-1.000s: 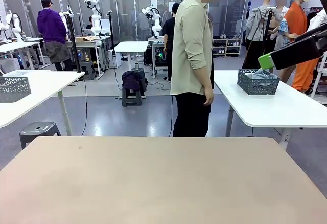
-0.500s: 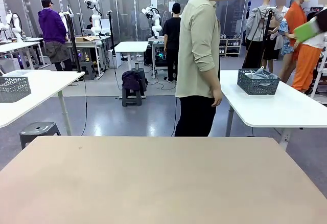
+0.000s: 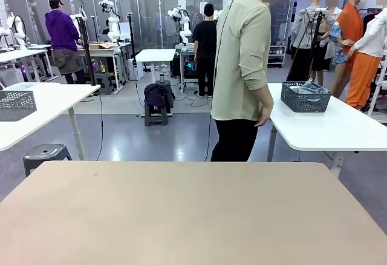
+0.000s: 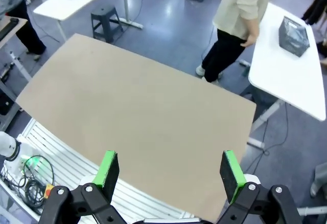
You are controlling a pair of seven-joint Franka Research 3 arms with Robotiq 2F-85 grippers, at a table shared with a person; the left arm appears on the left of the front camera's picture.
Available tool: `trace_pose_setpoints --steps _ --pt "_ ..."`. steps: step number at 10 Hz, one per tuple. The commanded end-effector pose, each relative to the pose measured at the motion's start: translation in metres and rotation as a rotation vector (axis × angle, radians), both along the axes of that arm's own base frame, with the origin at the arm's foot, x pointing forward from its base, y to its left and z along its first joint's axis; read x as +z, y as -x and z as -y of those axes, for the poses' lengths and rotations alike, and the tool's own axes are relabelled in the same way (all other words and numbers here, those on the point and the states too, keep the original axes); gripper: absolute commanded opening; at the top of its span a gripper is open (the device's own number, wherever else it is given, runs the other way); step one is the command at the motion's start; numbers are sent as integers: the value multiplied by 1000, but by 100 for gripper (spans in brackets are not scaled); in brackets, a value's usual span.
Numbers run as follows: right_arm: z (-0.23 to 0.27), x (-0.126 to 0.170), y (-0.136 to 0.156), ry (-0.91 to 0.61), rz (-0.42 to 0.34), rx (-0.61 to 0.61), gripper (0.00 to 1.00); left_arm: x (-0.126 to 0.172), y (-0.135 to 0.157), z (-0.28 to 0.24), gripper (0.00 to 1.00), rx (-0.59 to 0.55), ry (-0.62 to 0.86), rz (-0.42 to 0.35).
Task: Fold the towels and place them in the basket.
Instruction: When a person lays out a Towel with hook on the table, fold it in half twice.
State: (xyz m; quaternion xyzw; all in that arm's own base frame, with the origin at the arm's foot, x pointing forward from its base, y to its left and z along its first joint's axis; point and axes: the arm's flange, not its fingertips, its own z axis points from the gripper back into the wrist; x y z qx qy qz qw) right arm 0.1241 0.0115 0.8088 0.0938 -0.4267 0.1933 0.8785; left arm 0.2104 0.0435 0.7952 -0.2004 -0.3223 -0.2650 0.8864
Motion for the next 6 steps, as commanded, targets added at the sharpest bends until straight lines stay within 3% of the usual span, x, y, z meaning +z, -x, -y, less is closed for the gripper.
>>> trace_pose_setpoints --steps 1,3,6 --pt "10 25 14 -33 -98 -65 100 25 3 -17 100 28 29 -136" --pt "19 33 20 -77 -188 -102 100 35 6 -27 100 59 3 -145" --pt "23 35 24 -147 -231 -128 100 44 8 -38 100 46 -75 -89"
